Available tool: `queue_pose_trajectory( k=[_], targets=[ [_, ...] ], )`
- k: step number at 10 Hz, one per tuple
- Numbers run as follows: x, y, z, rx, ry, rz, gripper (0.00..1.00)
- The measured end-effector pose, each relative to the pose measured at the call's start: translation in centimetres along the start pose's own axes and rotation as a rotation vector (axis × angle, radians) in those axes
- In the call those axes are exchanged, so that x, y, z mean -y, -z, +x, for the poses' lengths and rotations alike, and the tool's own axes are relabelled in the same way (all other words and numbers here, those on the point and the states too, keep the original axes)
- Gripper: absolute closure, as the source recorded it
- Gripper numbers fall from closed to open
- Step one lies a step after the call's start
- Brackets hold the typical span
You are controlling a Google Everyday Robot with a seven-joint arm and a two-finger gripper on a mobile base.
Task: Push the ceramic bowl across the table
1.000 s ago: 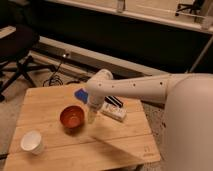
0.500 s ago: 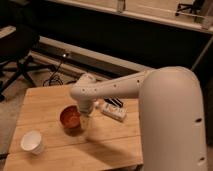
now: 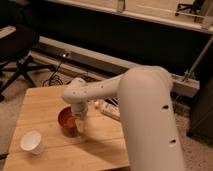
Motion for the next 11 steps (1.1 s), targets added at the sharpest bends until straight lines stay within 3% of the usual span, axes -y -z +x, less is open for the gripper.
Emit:
queue_pose_trajectory(
  k=[5,8,11],
  targets=[
    [3.4,3.7,-10.4,0.158,-0.001,0.006,0.25],
    [2.7,2.5,-14.7,0.171,0.056,-0.05,0.25],
    [3.2,2.2,-16.7,0.19,0.066,-0.084,0.25]
  ],
)
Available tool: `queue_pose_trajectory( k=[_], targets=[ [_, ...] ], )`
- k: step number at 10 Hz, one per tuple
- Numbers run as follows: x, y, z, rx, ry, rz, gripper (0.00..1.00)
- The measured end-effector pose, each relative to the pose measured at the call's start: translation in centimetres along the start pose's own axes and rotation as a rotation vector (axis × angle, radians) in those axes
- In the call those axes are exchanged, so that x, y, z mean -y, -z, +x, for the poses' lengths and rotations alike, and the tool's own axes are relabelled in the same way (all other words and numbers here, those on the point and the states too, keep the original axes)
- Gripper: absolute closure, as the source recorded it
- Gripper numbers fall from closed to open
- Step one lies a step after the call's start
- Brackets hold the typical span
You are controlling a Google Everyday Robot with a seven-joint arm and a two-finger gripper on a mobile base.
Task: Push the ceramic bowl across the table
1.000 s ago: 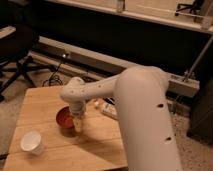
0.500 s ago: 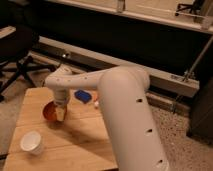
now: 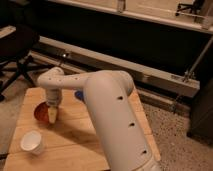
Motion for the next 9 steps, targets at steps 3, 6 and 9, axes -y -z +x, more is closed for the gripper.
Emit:
queue_pose_trajectory(
  k=[3,6,9],
  targets=[
    [1.0,1.5,-2.8,0.064,0.003,0.0,0.25],
    [-0.1,1.0,-5.7,0.066,0.081,-0.001,0.25],
    [-1.9,-0.1,-8.8,0.037,0.164,-0.017,0.25]
  ],
)
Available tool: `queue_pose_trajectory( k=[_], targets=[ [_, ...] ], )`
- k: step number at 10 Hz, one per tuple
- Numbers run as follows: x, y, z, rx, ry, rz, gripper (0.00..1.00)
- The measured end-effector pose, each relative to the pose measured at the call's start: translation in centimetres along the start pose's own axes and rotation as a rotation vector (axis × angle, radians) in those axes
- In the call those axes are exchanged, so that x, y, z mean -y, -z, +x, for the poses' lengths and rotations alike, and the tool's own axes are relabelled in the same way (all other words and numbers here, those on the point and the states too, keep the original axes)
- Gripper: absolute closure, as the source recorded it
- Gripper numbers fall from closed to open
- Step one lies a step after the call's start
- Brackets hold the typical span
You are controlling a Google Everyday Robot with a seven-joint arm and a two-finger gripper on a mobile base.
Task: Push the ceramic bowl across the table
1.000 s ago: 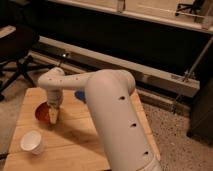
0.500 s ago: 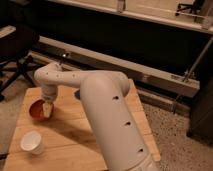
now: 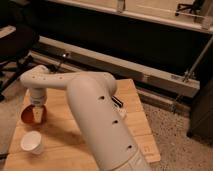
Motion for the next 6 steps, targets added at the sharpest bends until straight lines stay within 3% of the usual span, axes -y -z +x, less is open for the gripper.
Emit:
queue_pose_trajectory(
  k=[2,6],
  targets=[
    [0.0,0.5,-2.7,0.014,0.024,-0.002,0.25],
    [0.6,1.4,-4.8,0.003,0.039,0.015,0.25]
  ],
)
